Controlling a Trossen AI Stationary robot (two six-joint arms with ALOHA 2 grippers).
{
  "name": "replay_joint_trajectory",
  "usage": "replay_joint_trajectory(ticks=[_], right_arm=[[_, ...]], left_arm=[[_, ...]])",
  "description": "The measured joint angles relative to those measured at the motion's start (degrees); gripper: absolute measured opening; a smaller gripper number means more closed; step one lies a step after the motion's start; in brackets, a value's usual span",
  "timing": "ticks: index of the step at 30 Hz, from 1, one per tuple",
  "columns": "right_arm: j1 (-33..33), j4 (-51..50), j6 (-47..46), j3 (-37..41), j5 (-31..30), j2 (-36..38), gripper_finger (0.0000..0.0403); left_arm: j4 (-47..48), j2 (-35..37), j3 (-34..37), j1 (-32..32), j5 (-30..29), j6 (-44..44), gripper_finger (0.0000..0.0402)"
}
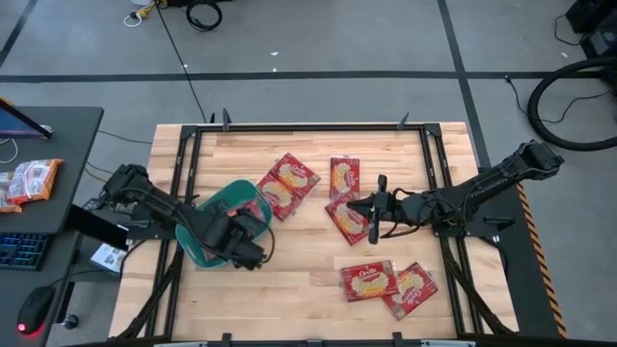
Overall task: Sort popcorn bags into baskets
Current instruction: Put the red popcorn bag into the green bin
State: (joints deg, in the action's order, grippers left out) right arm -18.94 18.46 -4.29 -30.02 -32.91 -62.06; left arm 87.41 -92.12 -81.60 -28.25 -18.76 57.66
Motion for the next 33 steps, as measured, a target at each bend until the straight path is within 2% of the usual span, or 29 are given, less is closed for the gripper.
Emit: replay_joint_trajectory(ticks=[7,16,18,21,25,28,33], right_arm=[[-0.02,1.01,0.02,0.02,0.42,0.0,0.0027],[-0.02,1.64,-0.13,0.0,1.75,0.0,0.0027],[0.0,1.64,-0.44,0.02,1.77,0.0,0.0027],[-0.02,1.64,-0.56,0.0,2.54,-0.06,0.0027],[0.0,2.25,-0.66,0.01,2.51,-0.07,0.0027],[0.0,2.65,-1.06,0.0,2.54,-0.19,0.0027],[0.0,2.5,-2.88,0.02,2.54,-0.61,0.0027]], left_arm=[[-4.07,0.0,7.53,-0.41,1.34,1.76,0.002],[-11.24,0.0,17.45,2.38,5.1,-0.27,0.0021],[-11.55,0.0,18.84,2.81,5.78,-0.27,0.0036],[-10.49,0.0,19.2,3.48,6.68,-0.35,0.0087],[-8.6,0.0,15.72,4.57,7.61,-2.99,0.0156],[-8.37,0.0,11.04,5.2,3.61,-5.9,0.0182],[-3.55,0.02,3.5,5.64,-11.74,-11.57,0.0178]])
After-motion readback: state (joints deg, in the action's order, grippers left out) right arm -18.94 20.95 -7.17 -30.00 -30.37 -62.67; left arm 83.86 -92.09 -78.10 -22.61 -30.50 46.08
